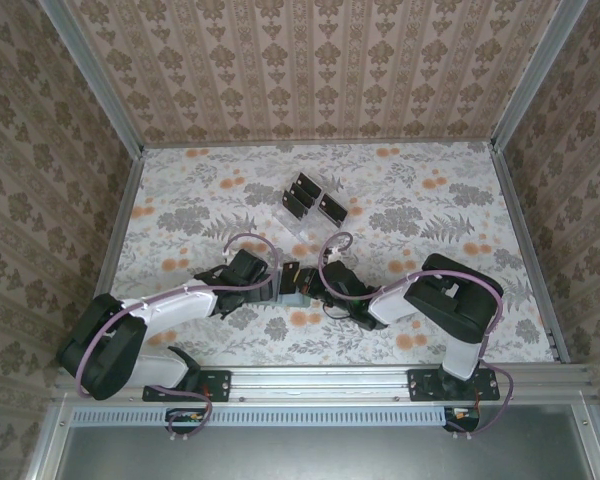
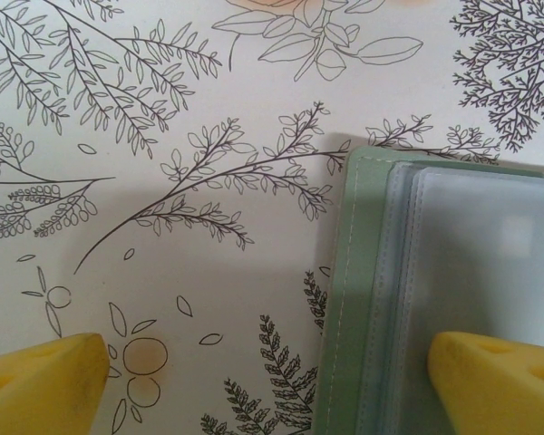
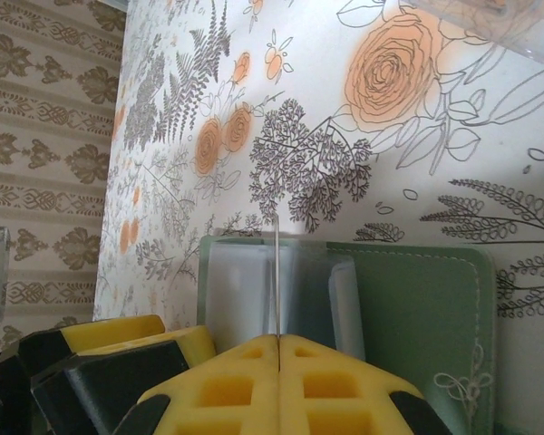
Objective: Put the credit cards into the card holder
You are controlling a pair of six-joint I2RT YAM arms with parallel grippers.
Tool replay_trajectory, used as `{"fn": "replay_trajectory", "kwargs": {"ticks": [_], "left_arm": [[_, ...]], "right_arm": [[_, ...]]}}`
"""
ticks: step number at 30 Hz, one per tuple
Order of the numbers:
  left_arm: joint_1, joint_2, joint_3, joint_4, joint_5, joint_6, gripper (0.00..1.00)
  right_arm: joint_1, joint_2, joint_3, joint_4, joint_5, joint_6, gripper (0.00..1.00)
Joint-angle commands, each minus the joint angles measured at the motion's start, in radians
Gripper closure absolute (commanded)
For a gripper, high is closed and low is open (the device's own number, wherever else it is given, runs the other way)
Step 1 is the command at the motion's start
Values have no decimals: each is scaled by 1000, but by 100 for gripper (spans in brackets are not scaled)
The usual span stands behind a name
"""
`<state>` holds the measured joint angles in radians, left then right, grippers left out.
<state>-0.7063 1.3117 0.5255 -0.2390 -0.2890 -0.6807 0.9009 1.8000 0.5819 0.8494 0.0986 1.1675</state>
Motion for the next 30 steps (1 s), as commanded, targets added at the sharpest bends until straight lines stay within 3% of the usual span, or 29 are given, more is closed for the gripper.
{"fn": "replay_trajectory", "kwargs": {"ticks": [1,30], "left_arm": [[-2,-6,-30,-60,-15,-5,0],[-1,-6,-35,-55,-12,-6,0]], "right_arm": [[8,-32,-25,31,37,15,100],[14,36,0,108,24,47,100]]}}
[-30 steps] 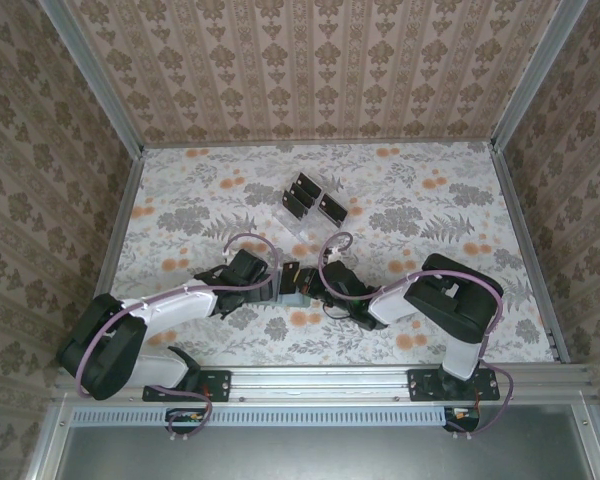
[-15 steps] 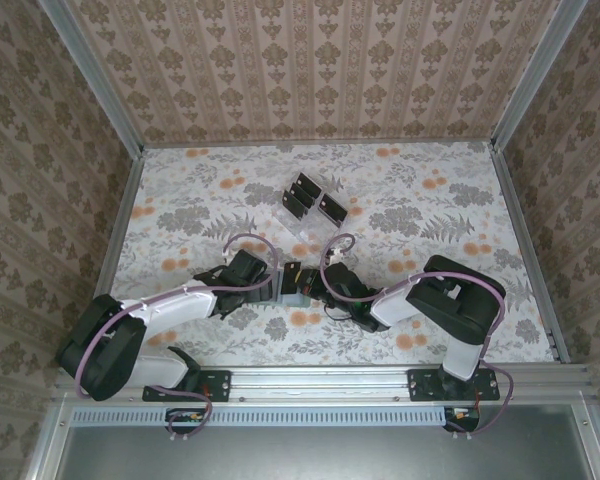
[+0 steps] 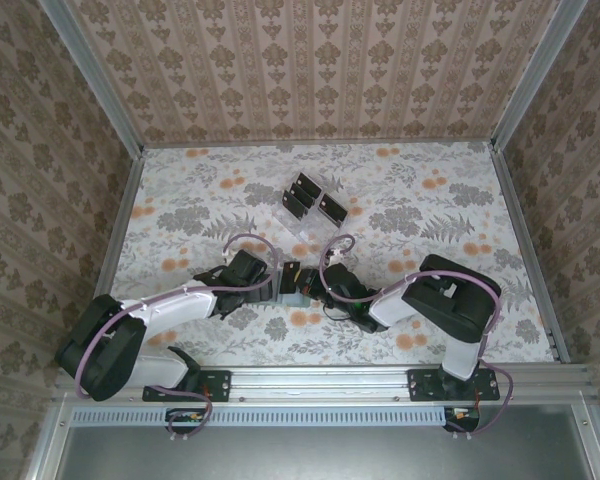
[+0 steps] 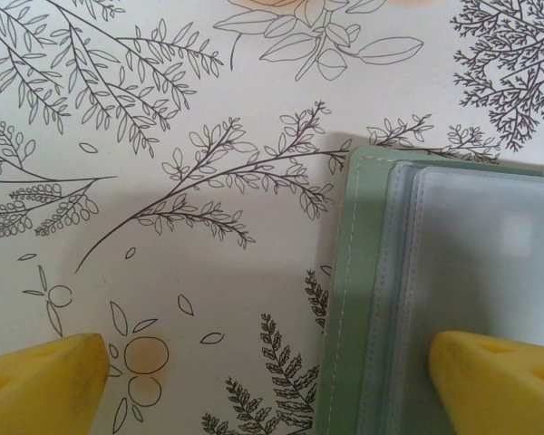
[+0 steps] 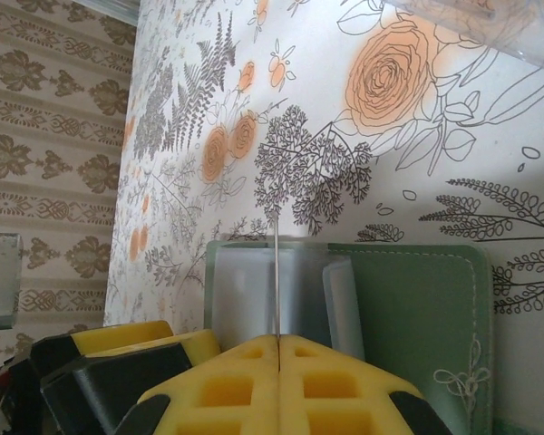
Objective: Put the credit cards into the card holder
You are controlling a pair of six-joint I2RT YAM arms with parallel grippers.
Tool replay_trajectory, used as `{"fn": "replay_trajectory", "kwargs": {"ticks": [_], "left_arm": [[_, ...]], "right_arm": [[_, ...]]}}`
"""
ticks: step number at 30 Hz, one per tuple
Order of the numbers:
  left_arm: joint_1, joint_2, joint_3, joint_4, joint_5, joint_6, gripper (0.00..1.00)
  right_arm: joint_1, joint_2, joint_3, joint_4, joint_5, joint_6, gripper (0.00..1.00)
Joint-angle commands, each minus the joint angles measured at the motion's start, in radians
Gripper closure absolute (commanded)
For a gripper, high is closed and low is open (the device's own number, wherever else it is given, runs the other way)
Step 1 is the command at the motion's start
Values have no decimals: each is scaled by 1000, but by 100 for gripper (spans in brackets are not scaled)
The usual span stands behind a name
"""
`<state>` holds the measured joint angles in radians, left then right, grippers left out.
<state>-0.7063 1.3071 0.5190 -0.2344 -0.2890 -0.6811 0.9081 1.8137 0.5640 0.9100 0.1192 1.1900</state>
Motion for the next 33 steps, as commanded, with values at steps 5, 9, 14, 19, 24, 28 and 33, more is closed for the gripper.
{"fn": "replay_trajectory", "kwargs": {"ticks": [5,9,14,19,24,28,33], "left_arm": [[-3,-2,-31,-59,-12,-5,0],[-3,-2,-31,-57,-12,-6,0],[-3,-3,-33,-57,-12,-6,0],[-2,-3,-33,-57,-13,-5,0],[-2,-3,-33,-57,-12,-4,0],[-2,-3,-34,-54,-10,-3,0],[-2,1,-30,-52,-9,-3,0]], "right_arm": [[7,42,19,61,0,37,100],[8,62,24,84,-10,53,100],[8,85,21,120,-18,78,100],[8,87,8,159,-17,98,100],[7,49,-13,168,7,99,100],[8,8,-14,132,17,79,100],[8,5,-4,113,17,71,100]]}}
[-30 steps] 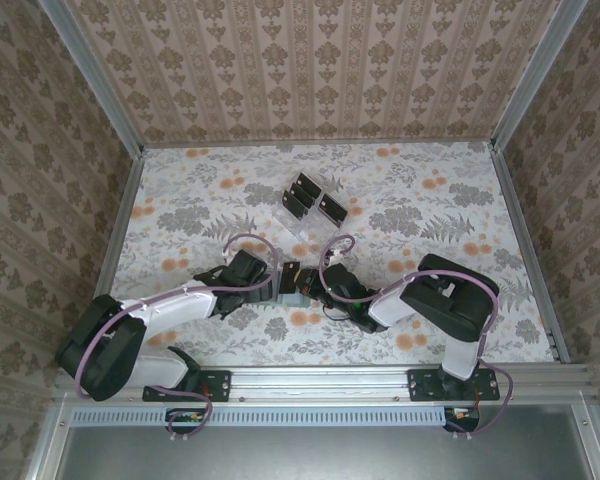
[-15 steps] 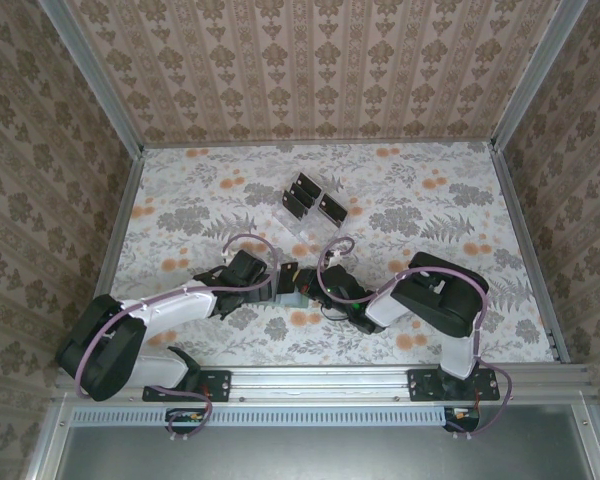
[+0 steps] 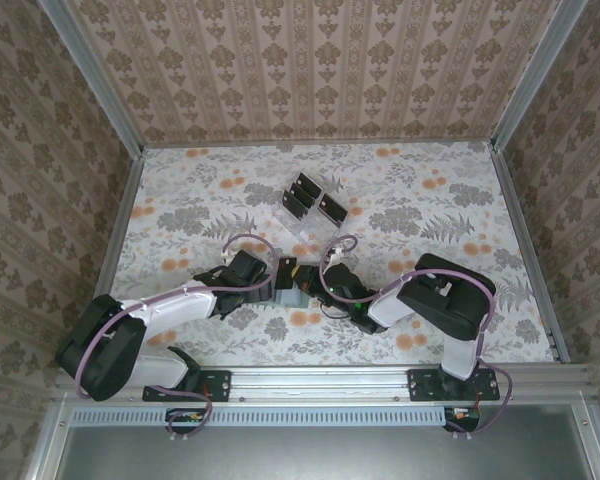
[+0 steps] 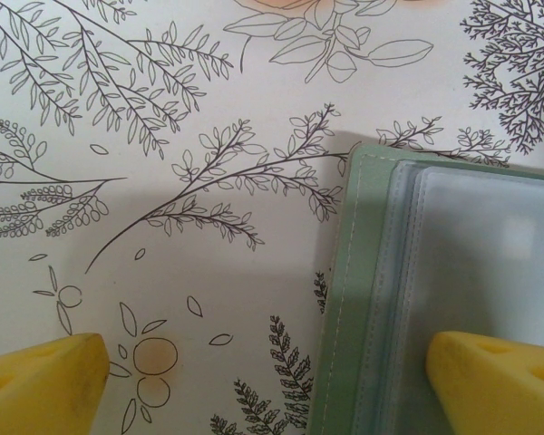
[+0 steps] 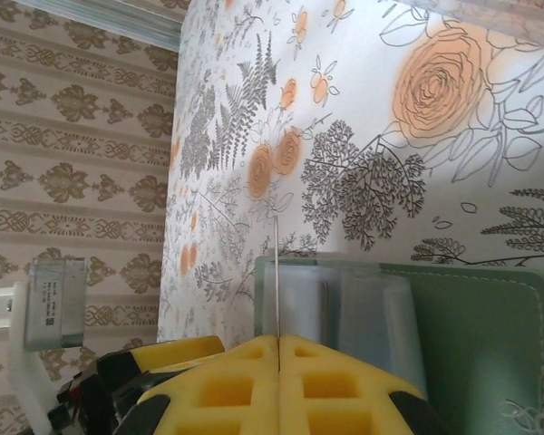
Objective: Put the credit cards into the card holder
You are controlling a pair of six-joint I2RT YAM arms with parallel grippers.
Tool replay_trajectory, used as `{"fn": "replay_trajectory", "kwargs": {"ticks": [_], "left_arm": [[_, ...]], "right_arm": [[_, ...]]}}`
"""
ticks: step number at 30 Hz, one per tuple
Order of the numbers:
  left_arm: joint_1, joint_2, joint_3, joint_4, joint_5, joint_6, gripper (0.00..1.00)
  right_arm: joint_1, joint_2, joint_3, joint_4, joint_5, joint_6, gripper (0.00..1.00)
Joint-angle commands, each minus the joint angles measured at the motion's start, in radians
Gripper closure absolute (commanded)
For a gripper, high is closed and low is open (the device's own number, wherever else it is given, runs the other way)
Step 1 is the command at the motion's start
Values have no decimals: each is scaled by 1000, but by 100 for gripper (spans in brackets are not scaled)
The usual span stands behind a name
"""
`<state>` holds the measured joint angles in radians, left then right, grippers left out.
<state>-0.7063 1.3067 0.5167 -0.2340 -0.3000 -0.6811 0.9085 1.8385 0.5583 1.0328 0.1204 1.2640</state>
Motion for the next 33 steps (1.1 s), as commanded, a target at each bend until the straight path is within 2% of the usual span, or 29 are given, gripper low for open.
{"fn": "replay_trajectory", "kwargs": {"ticks": [1,33], "left_arm": [[-2,2,-27,-52,2,-2,0],[-1,-2,-34,-47,2,4,0]], "right_arm": [[8,-13,3,-7,15,-2,100],[28,84,5,41,52,32,100]]}}
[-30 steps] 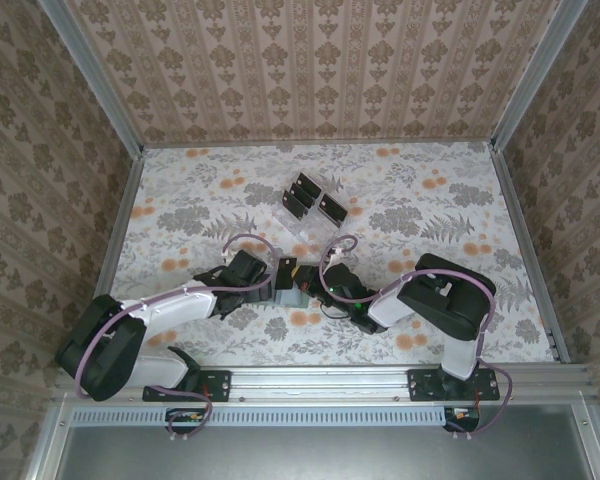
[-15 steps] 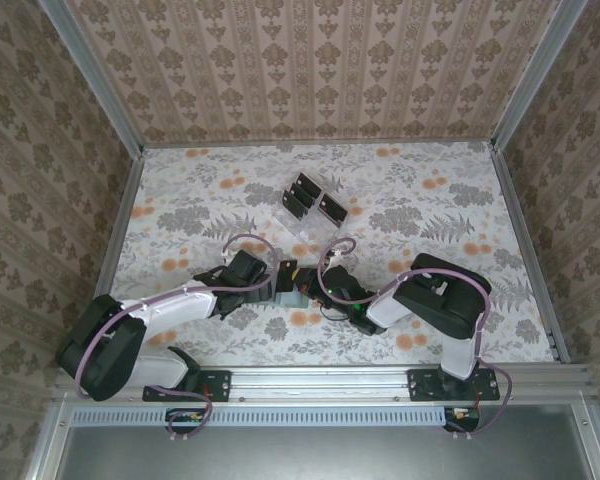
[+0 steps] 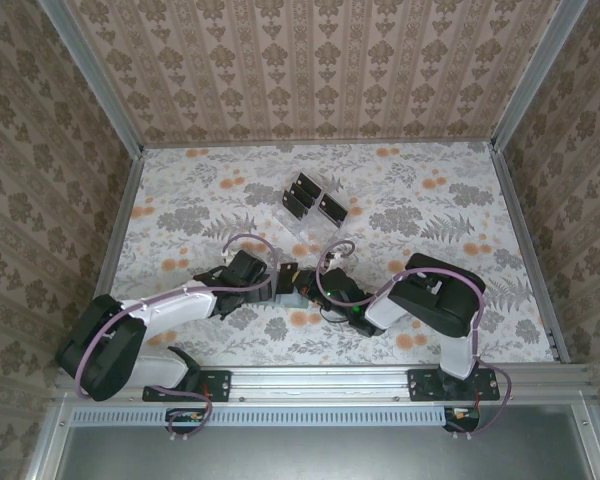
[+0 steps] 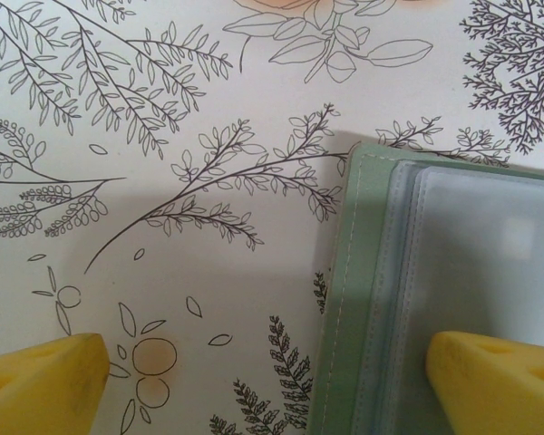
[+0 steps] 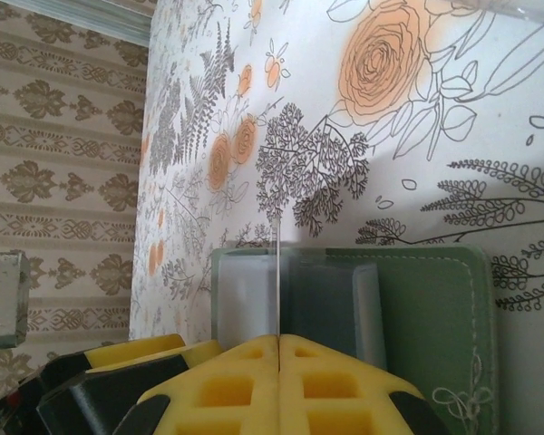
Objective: Put the credit cards into the card holder
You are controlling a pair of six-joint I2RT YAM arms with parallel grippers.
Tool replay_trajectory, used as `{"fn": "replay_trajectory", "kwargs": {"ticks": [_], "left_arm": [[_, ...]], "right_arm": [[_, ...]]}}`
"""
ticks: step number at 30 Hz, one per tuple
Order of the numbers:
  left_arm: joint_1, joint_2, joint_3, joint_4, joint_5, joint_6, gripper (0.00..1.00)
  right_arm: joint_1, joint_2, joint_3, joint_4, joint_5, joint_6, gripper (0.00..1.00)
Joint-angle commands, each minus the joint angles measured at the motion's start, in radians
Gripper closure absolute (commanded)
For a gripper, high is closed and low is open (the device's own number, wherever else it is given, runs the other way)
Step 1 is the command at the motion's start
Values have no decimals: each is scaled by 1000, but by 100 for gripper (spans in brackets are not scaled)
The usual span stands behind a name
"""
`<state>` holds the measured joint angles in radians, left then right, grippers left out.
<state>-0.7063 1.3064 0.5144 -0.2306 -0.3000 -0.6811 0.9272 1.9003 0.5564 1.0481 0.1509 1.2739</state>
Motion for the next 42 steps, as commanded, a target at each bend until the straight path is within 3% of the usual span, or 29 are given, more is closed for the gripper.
{"fn": "replay_trajectory", "kwargs": {"ticks": [1,42], "left_arm": [[-1,-1,-33,-49,2,4,0],[-1,-3,-34,-46,3,5,0]], "right_arm": [[9,25,8,26,21,22,100],[59,31,-29,9,38,78,100]]}}
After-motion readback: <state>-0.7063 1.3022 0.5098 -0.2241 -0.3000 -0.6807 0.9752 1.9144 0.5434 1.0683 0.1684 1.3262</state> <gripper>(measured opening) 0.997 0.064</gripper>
